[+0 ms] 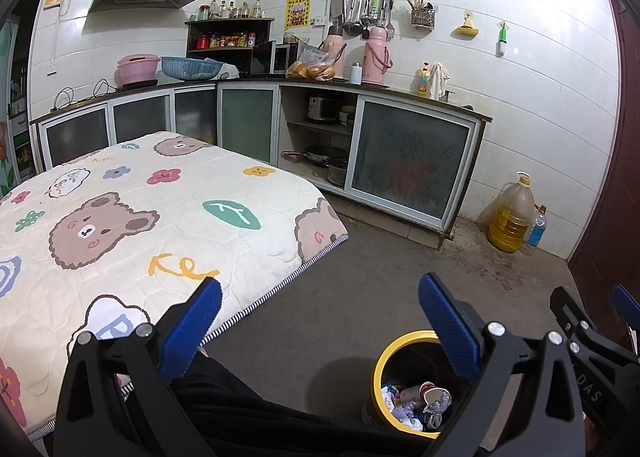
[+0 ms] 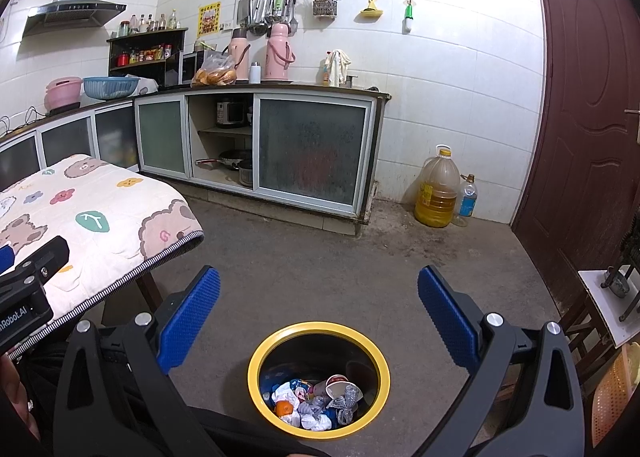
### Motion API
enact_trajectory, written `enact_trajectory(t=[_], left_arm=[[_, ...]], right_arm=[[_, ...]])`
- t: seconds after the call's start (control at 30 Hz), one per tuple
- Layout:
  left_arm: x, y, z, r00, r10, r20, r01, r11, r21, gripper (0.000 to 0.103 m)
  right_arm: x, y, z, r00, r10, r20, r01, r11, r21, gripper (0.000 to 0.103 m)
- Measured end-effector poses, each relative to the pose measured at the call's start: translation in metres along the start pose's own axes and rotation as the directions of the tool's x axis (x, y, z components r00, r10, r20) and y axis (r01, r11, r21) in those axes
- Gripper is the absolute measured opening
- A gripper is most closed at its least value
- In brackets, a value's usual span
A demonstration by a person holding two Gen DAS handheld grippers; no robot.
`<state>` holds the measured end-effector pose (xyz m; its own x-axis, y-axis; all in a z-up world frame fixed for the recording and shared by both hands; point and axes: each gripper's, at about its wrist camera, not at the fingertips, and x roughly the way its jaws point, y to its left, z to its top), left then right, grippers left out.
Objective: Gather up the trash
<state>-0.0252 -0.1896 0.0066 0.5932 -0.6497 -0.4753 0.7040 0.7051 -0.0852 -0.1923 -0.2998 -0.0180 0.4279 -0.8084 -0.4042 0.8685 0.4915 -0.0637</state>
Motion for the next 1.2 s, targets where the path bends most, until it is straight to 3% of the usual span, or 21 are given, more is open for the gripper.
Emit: enact_trajectory(t=[1.2], left_arm=[[-0.0003,-0.0025,-0.0018,1.0,-0.011,-0.012,0.011,1.0,-0.001,0.095]], right_arm=[[0.0062,-0.0013,-0.0007,1.0,0.007,-0.007,-0.007,1.0,-0.009,0.095]])
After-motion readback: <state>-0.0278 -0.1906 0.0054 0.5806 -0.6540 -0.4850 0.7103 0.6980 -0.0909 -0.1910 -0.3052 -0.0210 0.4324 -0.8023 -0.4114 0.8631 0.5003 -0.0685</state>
